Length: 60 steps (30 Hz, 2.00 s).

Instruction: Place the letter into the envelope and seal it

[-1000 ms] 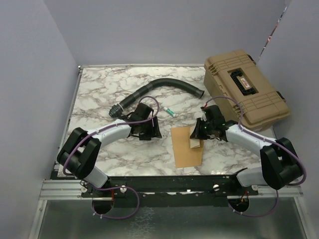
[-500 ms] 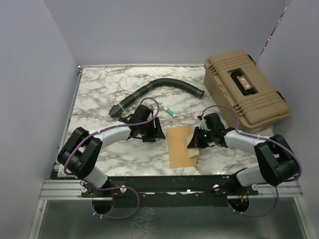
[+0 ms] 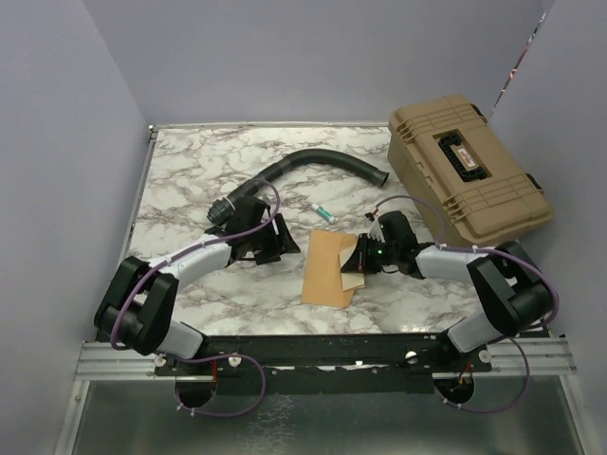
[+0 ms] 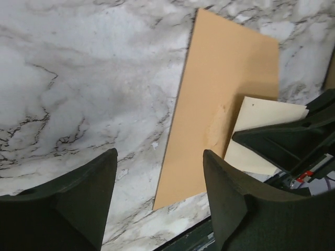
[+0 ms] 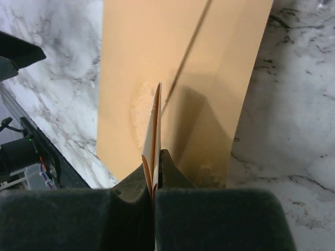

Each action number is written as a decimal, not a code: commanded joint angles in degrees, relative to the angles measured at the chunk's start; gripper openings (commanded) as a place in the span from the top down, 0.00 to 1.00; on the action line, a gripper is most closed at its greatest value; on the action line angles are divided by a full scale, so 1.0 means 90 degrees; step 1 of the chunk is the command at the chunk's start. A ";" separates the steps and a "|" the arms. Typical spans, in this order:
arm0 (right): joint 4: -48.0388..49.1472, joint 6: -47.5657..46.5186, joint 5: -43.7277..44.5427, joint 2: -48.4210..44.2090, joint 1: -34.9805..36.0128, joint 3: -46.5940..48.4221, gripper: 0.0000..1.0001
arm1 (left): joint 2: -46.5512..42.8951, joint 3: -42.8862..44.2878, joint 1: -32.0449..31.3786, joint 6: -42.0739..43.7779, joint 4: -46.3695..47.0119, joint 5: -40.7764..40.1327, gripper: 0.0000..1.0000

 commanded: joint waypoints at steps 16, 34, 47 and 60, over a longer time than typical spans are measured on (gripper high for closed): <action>0.1352 0.0809 -0.3658 -0.2576 0.0030 0.1369 1.00 | -0.1677 0.1598 0.0029 -0.0416 0.2637 0.3748 0.44; 0.2100 0.1376 -0.4001 -0.2495 0.0030 0.1912 0.99 | -0.1648 0.1880 -0.0567 -0.0356 0.3148 0.4089 0.85; 0.1394 0.1125 -0.3775 -0.2936 -0.0026 0.1890 0.40 | -0.1765 0.2071 -0.0548 0.0312 0.2514 0.3769 1.00; 0.1427 0.1471 -0.3537 -0.3175 -0.0156 0.1453 0.80 | -0.2031 0.1956 -0.0301 0.0416 0.2270 0.3695 1.00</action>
